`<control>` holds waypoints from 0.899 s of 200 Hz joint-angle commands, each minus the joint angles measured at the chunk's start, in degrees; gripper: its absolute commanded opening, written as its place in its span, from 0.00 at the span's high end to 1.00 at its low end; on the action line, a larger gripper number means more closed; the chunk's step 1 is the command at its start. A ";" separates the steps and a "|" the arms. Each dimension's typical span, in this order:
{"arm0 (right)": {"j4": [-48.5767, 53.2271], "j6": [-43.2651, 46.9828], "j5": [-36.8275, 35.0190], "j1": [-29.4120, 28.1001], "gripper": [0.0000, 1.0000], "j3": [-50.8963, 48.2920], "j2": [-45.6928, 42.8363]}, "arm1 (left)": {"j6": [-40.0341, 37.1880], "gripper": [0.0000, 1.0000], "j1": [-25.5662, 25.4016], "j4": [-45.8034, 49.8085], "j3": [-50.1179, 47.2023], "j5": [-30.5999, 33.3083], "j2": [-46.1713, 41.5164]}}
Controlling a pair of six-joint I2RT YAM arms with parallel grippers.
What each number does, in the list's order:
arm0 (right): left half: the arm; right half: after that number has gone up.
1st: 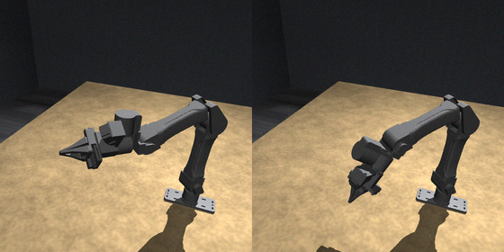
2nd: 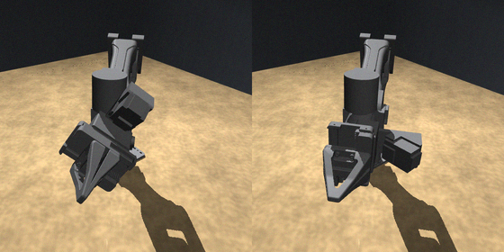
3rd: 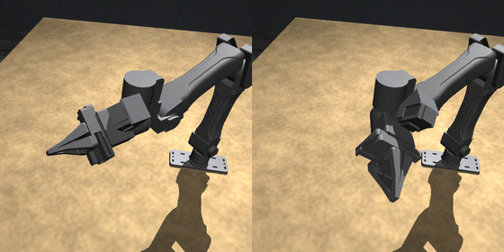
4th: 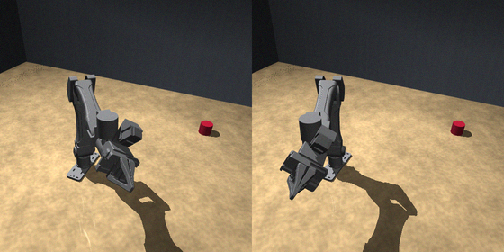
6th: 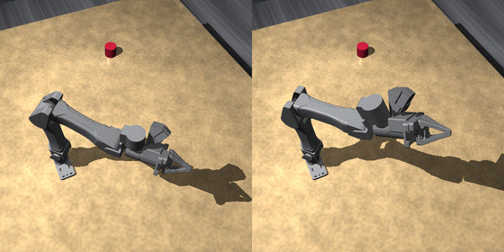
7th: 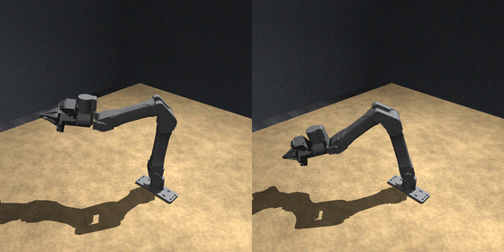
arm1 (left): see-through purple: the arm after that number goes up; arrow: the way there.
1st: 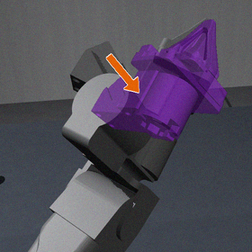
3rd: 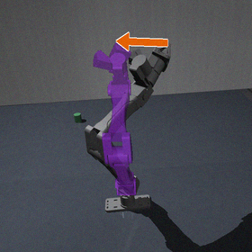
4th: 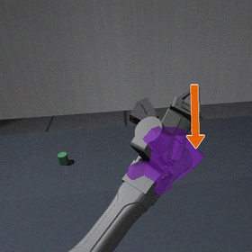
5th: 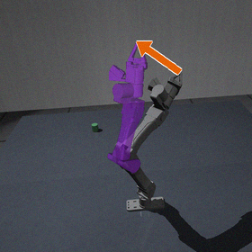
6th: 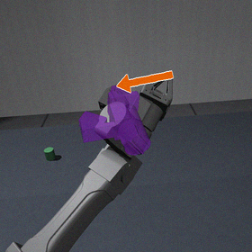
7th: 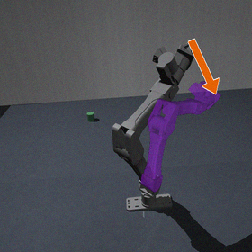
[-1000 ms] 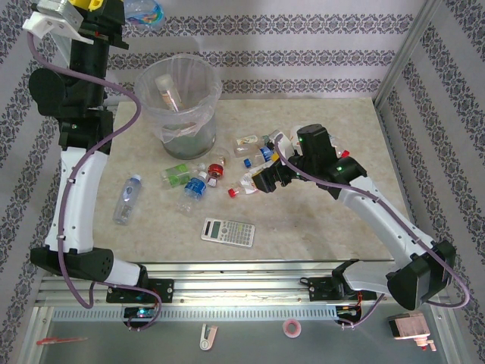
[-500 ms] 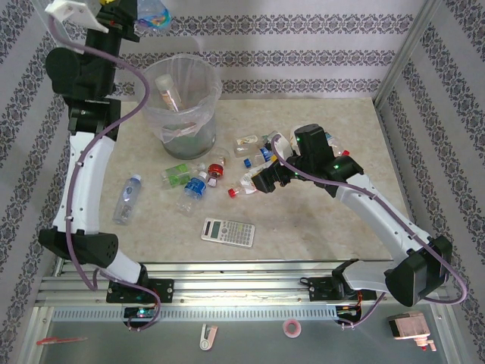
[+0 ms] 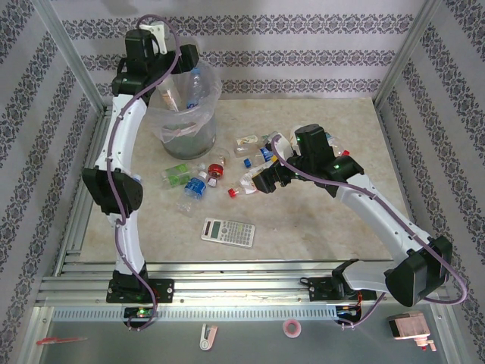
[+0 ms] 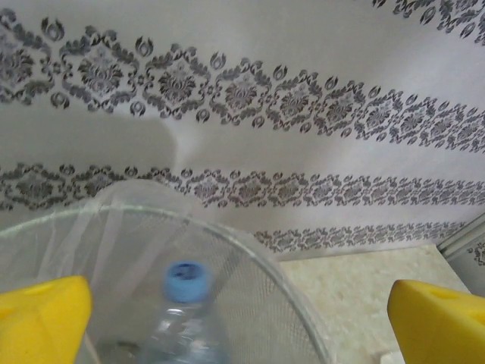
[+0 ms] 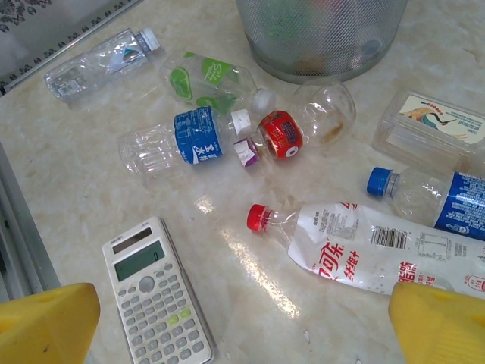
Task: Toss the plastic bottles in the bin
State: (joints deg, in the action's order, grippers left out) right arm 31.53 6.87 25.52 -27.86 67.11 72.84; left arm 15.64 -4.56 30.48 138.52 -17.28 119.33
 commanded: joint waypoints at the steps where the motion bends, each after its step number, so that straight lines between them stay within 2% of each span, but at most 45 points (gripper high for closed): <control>1: 0.39 0.65 0.03 0.43 0.02 -0.64 -1.38 | 2.33 0.00 -0.61 3.17 7.21 1.98 -6.21; 95: 0.35 0.97 0.41 0.43 0.02 -0.45 -1.43 | 2.12 0.00 -0.53 19.73 7.07 10.32 -14.05; 135: 0.60 1.15 0.50 0.43 0.02 -0.84 -1.73 | 5.12 0.00 0.42 30.98 6.77 17.80 -15.66; 180: 0.90 1.65 0.32 0.43 0.02 -0.97 -1.81 | 6.93 0.00 1.78 37.01 -0.90 20.06 -19.89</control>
State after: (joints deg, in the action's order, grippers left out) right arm 31.55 7.49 25.54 -27.86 66.85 72.10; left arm 20.05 -4.05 60.62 141.38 -0.51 103.37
